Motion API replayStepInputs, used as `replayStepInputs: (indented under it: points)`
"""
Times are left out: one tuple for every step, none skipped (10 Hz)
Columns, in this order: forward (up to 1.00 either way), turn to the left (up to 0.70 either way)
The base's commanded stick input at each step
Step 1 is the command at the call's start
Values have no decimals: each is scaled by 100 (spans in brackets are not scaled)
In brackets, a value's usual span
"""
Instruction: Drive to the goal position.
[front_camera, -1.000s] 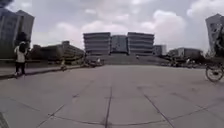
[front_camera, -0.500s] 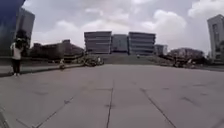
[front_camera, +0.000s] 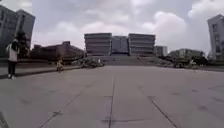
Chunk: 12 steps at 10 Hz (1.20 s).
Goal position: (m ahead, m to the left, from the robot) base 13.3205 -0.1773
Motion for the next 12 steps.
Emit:
replayStepInputs:
  points:
    - [70, 0]
    - [70, 0]
    - [70, 0]
    - [70, 0]
    - [70, 0]
    - [70, 0]
    - [70, 0]
    - [70, 0]
    - [70, 0]
    - [70, 0]
    - [70, 0]
    - [70, 0]
